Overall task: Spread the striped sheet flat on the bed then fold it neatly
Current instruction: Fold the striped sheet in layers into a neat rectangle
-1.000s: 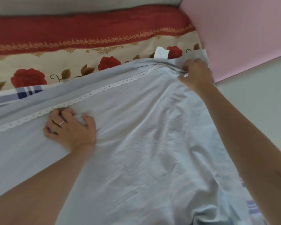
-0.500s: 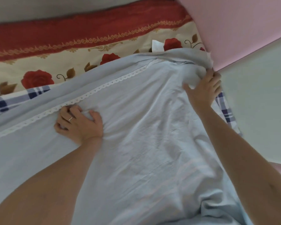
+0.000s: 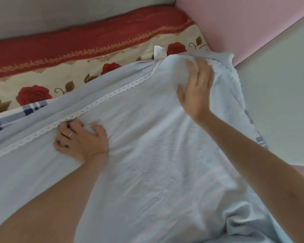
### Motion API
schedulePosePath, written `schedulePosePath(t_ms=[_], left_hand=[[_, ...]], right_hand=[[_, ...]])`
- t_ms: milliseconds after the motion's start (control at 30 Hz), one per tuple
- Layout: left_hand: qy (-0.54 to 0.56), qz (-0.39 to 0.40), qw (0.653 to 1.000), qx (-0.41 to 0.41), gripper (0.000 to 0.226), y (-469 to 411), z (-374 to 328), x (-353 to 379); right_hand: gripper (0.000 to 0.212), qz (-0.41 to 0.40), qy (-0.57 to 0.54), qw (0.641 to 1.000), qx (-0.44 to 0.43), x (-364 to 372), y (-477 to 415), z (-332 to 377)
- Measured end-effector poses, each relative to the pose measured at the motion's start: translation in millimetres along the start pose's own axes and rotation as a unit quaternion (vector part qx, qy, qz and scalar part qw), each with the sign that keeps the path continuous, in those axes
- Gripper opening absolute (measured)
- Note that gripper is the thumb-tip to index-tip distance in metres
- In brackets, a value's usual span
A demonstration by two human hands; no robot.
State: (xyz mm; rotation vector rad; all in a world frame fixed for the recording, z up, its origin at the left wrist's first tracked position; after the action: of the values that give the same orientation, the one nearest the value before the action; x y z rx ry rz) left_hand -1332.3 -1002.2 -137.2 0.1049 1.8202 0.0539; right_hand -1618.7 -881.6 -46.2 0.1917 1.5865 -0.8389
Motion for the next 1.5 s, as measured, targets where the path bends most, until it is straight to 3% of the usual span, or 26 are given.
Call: schedulePosePath(t_ms=[67,100,133,200,300,400,500,600,700,800,833,1000,1033,1100,1167,1300,1400,1500], left_hand=[[0.006,-0.004,1.0,0.004,0.038,1,0,0],[0.007,-0.004,1.0,0.005,0.039,1,-1,-1],[0.006,-0.011,1.0,0.008,0.04,-1,-2,0],[-0.002,-0.011,1.0,0.007,0.042,-1,5,3],[-0.017,-0.001,1.0,0.021,0.045,0,-2,3],[-0.018,0.037,0.993,0.114,0.046,4,3,-1],[-0.046,0.106,0.953,0.281,0.058,18,34,-15],[-0.143,0.131,0.912,0.361,0.066,39,104,-34],[-0.183,0.122,0.915,0.339,0.072,17,193,-58],[-0.192,0.108,0.93,0.294,0.081,-32,240,-71],[-0.202,0.114,0.93,0.285,0.084,-47,244,-72],[-0.164,0.132,0.936,0.282,0.099,-82,227,-64],[-0.16,0.135,0.937,0.281,0.1,-87,231,-64],[-0.144,0.152,0.938,0.278,0.098,-90,230,-64],[-0.113,0.178,0.939,0.271,0.087,-90,230,-76],[0.004,0.165,0.958,0.234,0.049,-57,251,-104],[0.064,0.182,0.957,0.218,0.044,8,307,-142],[-0.065,0.272,0.913,0.295,0.053,66,358,-161]], right_hand=[[0.059,0.136,-0.056,0.959,-0.242,24,68,71],[0.062,0.191,-0.041,0.939,-0.282,33,91,94],[0.065,0.246,-0.034,0.931,-0.268,45,103,105],[0.072,0.353,-0.026,0.924,-0.148,63,108,111],[0.076,0.404,0.009,0.913,-0.058,68,94,107],[0.08,0.455,0.021,0.89,0.024,60,94,118],[0.074,0.41,-0.005,0.909,0.077,38,102,153],[0.063,0.307,-0.067,0.949,-0.034,9,145,201],[0.069,0.344,-0.118,0.919,-0.153,-4,194,257],[0.069,0.387,-0.058,0.884,-0.254,19,187,300],[0.063,0.391,-0.049,0.886,-0.243,32,172,312],[0.062,0.384,-0.066,0.921,0.006,68,83,337],[0.059,0.361,-0.057,0.931,-0.012,66,78,351],[0.062,0.298,-0.03,0.942,-0.154,52,87,384],[0.065,0.308,-0.037,0.912,-0.27,36,122,416],[0.066,0.39,-0.096,0.892,-0.207,-2,219,418],[0.06,0.389,-0.182,0.877,-0.214,-58,295,400],[0.073,0.399,-0.152,0.874,-0.233,-92,356,371]])
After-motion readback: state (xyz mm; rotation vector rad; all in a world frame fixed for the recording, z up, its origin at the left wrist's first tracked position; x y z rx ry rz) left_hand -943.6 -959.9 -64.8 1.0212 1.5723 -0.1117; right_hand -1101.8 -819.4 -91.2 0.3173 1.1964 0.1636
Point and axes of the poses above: each hand's wrist, its own y-axis away from the middle knuckle, its own x-axis out of the palm, z = x × y, the point moved 4 cm from there along -y, towards the middle knuckle
